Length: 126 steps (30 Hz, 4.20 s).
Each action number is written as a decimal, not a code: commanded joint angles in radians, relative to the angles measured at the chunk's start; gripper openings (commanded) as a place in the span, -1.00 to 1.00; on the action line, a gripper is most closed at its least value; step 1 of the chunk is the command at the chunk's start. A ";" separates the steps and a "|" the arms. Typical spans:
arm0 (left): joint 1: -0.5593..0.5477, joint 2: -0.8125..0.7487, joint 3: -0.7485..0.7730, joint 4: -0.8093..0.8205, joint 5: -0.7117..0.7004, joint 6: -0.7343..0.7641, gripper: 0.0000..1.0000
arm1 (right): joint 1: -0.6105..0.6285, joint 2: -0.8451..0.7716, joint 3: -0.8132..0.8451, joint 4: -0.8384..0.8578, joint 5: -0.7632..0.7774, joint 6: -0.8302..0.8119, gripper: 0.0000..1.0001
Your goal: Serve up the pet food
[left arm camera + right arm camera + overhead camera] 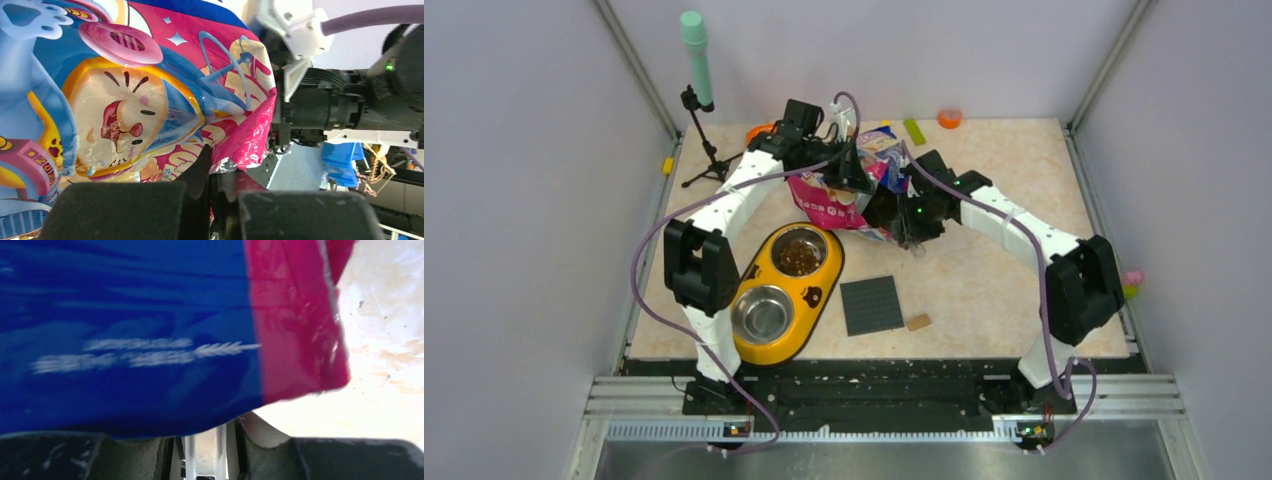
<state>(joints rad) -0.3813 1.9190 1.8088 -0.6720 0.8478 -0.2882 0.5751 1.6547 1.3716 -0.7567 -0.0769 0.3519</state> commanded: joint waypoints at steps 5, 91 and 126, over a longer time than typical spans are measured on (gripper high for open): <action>-0.006 -0.016 -0.063 0.072 -0.037 -0.090 -1.00 | -0.037 0.062 0.035 -0.079 -0.090 0.030 -1.00; -0.206 0.234 0.334 -0.036 -0.001 -0.070 -1.00 | -0.127 0.097 0.033 -0.119 -0.151 -0.120 -1.00; -0.216 0.030 -0.003 0.037 -0.179 -0.103 -1.00 | -0.144 0.338 0.039 0.063 -0.591 0.051 -1.00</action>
<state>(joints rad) -0.5777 1.9495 1.7649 -0.6800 0.6155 -0.3893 0.4351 1.8629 1.3518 -0.7914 -0.6086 0.3733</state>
